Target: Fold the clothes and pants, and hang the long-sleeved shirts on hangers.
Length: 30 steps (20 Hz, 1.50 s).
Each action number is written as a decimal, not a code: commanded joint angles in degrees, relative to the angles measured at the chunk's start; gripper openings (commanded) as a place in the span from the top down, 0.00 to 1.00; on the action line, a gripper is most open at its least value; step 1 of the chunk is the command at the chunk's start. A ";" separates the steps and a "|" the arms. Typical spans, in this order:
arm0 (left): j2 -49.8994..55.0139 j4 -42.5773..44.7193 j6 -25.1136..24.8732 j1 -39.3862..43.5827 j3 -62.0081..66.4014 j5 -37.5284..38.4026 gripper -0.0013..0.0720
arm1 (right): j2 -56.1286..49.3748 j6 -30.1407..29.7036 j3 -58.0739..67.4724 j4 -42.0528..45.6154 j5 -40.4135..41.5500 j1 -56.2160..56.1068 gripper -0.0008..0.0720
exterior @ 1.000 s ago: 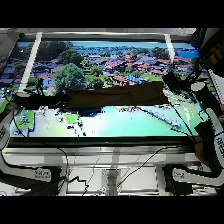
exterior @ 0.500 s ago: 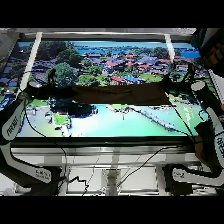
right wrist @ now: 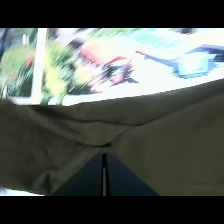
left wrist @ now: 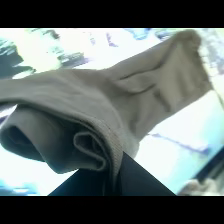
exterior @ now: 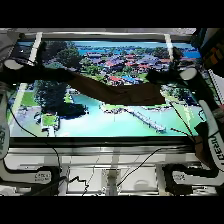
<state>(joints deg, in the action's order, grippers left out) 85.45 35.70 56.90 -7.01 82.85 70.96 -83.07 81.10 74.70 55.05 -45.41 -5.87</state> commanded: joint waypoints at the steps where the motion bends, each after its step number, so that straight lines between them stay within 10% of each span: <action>1: -6.71 -0.11 2.29 0.00 0.76 4.00 0.97 | -5.95 5.20 5.27 6.21 -0.44 -11.04 0.97; 10: -11.08 0.31 2.27 -0.11 0.74 3.93 0.97 | -23.17 11.47 17.16 4.55 6.32 -34.60 0.97; 17: -10.93 2.82 2.23 0.94 0.61 0.26 0.97 | -22.29 11.43 17.68 8.63 0.17 -31.34 0.97; 30: 7.06 2.67 -6.43 39.87 0.63 -43.63 0.97 | -6.47 11.43 17.66 12.59 -14.88 1.68 0.96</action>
<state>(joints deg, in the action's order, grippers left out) 88.36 38.20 53.28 24.08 83.46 41.06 -91.57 92.55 92.36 66.83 -55.44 -9.69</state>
